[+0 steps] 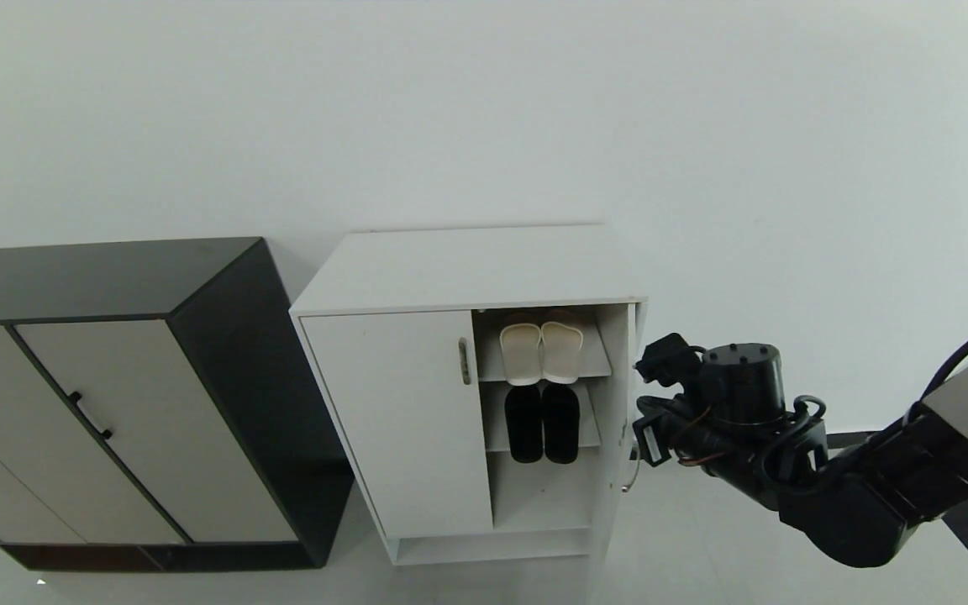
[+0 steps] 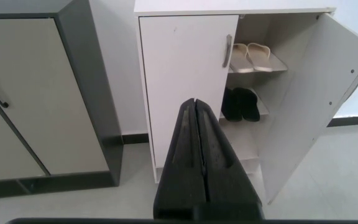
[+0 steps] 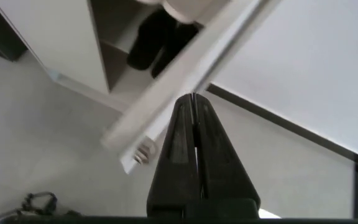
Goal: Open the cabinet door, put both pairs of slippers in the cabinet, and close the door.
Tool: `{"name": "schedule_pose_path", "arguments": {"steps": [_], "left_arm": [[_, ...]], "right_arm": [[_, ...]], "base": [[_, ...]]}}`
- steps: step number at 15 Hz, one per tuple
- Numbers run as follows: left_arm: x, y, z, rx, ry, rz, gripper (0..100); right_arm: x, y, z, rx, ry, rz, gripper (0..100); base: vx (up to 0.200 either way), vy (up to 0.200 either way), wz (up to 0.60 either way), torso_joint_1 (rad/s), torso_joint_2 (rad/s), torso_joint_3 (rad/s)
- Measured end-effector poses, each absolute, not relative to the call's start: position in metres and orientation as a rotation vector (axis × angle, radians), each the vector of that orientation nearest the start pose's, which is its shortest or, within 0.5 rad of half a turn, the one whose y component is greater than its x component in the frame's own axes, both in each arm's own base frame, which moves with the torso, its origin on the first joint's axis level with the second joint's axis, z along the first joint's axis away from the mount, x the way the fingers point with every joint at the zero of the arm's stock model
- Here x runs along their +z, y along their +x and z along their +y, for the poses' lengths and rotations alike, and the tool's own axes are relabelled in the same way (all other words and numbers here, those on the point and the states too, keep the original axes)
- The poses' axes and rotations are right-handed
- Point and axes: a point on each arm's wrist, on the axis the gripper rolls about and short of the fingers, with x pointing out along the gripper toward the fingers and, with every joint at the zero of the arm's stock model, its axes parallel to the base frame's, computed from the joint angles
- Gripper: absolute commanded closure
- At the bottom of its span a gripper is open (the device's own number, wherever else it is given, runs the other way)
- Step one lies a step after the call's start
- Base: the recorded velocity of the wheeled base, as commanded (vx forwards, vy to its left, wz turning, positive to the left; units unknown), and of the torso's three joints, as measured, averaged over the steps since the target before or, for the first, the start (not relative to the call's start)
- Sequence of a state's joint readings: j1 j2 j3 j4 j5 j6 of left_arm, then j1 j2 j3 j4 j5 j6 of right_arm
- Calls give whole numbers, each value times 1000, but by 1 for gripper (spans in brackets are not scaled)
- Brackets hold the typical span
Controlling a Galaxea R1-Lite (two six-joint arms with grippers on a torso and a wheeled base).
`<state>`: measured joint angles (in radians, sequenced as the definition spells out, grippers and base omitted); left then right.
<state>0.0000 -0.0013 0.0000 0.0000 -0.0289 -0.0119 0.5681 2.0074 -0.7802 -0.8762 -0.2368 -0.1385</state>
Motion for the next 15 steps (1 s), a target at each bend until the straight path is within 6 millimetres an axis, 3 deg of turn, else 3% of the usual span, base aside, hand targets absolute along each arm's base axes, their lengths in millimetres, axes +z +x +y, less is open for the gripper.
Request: {"name": "schedule_pose_path", "arguments": {"steps": [6,11,15], "left_arm": [[75,-23,-1,-29,-11,-1,100],[75,-23,-1,-31,-10,-1,100],[75,-23,-1,-31,-10,-1,100]], "right_arm": [[100,303,208,474,-80,270,100],[85,281,186,749,-192,336,100],[78,278,173,747,-215,364,100]], "base": [[0,0,0,0,0,0],[0,0,0,0,0,0],[200,0,0,-3,0,5]]}}
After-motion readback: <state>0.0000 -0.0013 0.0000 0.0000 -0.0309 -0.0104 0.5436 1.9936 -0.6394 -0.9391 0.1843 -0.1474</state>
